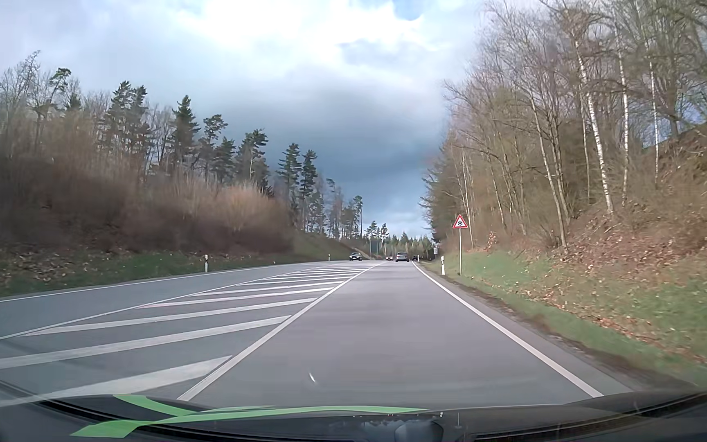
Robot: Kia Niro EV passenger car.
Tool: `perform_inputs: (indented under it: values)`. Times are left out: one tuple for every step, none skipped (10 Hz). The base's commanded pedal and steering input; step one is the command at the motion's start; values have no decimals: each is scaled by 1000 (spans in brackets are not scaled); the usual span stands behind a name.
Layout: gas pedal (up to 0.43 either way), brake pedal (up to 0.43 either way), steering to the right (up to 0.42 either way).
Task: Follow the waypoints while adhering to traffic rules and regulations
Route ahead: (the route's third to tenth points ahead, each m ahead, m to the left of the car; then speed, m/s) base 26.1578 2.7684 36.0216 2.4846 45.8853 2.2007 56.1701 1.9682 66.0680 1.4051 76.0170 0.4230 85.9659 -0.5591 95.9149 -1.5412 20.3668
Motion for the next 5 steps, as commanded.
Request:
perform_inputs:
  values:
    - [287, 0, 9]
    - [287, 0, 8]
    - [287, 0, 9]
    - [287, 0, 8]
    - [287, 0, 8]
